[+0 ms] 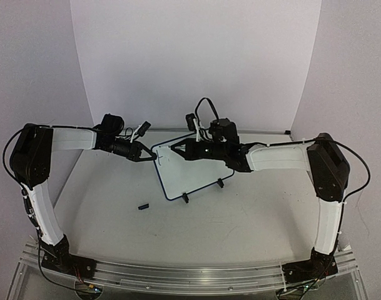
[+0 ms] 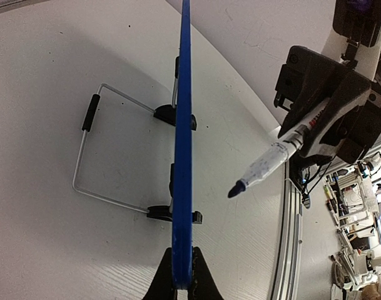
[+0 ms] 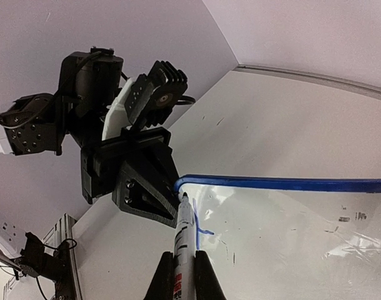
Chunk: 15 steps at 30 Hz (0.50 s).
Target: Write a sentence on the whiteboard
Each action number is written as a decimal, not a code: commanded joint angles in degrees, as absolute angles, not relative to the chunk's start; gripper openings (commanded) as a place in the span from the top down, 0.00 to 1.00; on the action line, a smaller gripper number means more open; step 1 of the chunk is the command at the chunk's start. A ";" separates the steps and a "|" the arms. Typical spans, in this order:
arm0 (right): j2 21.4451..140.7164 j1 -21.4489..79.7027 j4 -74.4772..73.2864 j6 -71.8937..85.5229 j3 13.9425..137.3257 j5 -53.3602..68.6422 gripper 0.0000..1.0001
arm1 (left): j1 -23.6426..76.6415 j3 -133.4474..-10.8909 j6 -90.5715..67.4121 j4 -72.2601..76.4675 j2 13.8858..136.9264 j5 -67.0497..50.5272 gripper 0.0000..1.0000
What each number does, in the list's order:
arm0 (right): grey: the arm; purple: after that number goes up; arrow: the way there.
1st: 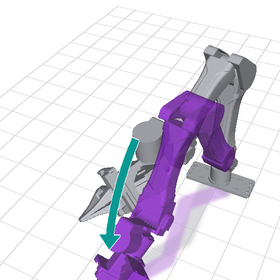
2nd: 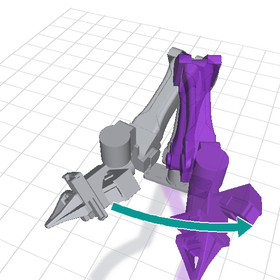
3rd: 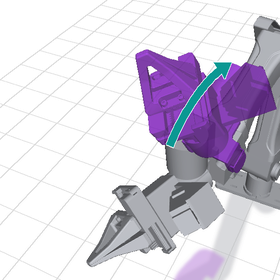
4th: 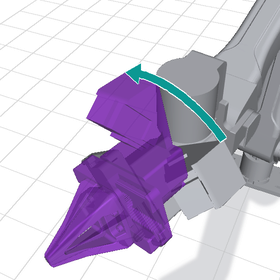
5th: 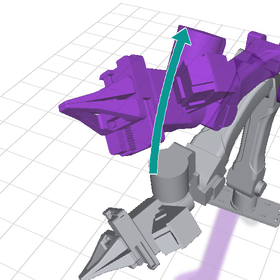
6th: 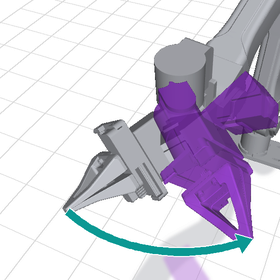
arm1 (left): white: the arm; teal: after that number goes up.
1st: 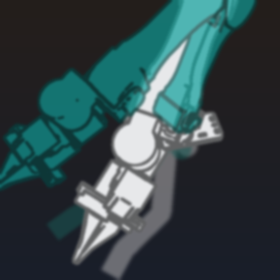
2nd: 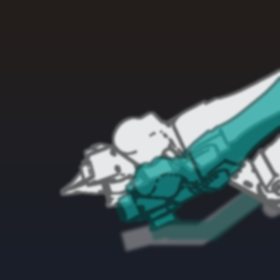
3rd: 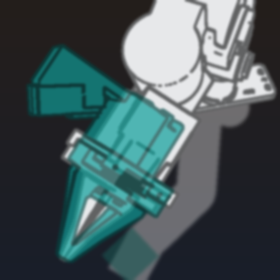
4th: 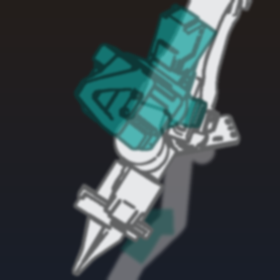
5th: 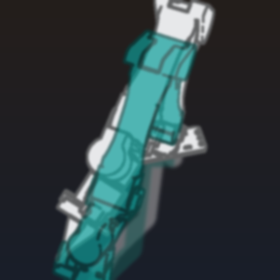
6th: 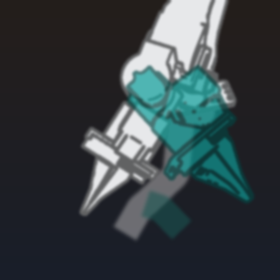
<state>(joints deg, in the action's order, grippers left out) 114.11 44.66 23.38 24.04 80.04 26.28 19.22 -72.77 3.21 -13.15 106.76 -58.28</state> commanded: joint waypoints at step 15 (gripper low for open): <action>115.32 43.94 24.00 24.31 79.21 24.43 1.00 | 19.69 -74.21 6.17 -16.00 104.59 -56.10 1.00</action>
<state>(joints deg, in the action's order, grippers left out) 115.55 44.27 22.89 24.25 79.97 25.16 19.25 -72.77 3.46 -13.54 106.65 -58.24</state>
